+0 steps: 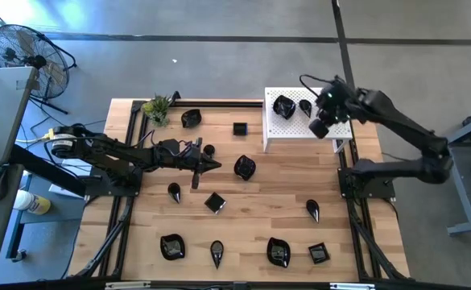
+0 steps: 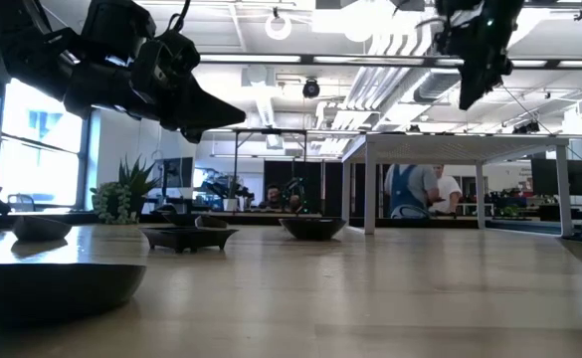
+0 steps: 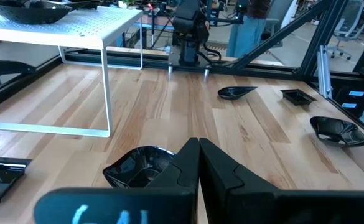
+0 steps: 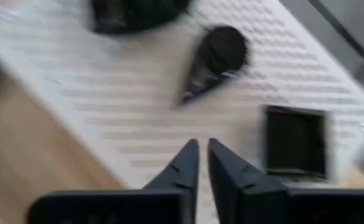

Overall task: Pick & Place Mini shaped plates
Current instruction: Stack the black drop-shaped plate on top of the black drop-shaped plate on the shelf, then stack the black leaf-shaped plate on top of the black leaf-shaped plate on the shelf

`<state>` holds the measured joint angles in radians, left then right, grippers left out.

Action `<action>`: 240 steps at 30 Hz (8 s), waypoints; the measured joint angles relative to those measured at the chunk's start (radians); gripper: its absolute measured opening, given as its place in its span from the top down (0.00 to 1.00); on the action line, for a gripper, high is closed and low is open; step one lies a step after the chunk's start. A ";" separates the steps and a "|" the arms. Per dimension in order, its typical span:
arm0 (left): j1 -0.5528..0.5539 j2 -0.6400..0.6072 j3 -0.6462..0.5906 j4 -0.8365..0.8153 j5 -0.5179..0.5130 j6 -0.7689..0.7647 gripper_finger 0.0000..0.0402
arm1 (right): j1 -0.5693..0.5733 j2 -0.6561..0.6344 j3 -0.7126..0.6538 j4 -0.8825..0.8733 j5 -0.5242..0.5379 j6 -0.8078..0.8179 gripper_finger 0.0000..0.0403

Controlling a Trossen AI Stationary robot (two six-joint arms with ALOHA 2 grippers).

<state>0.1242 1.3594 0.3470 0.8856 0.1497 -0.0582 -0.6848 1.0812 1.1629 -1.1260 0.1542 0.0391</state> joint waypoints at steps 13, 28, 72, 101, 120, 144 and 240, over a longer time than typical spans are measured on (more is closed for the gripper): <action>0.000 0.000 0.000 -0.022 -0.002 0.001 1.00 | 0.549 -0.174 -0.230 0.223 0.104 0.409 1.00; 0.000 0.000 0.000 -0.024 -0.002 0.001 1.00 | 1.122 0.044 -0.229 0.188 0.102 1.032 0.81; 0.000 0.000 0.000 -0.029 0.001 -0.003 1.00 | 1.365 0.199 -0.632 0.427 -0.028 1.872 0.80; 0.000 0.000 0.000 -0.036 0.000 0.001 1.00 | 1.077 0.198 -0.337 0.390 0.084 1.324 0.97; 0.000 0.000 0.000 -0.043 -0.002 0.001 1.00 | 0.970 0.249 -0.562 0.529 -0.183 0.918 0.79; 0.000 0.000 0.000 -0.048 -0.002 0.001 1.00 | 0.928 0.267 -0.494 0.592 -0.266 0.926 0.99; 0.000 0.000 0.000 -0.043 0.000 -0.003 1.00 | -0.368 0.418 0.197 0.082 -0.303 0.346 0.77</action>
<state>0.1240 1.3594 0.3466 0.8425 0.1497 -0.0612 -1.0528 1.4995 1.3602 -1.0443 -0.1487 0.3851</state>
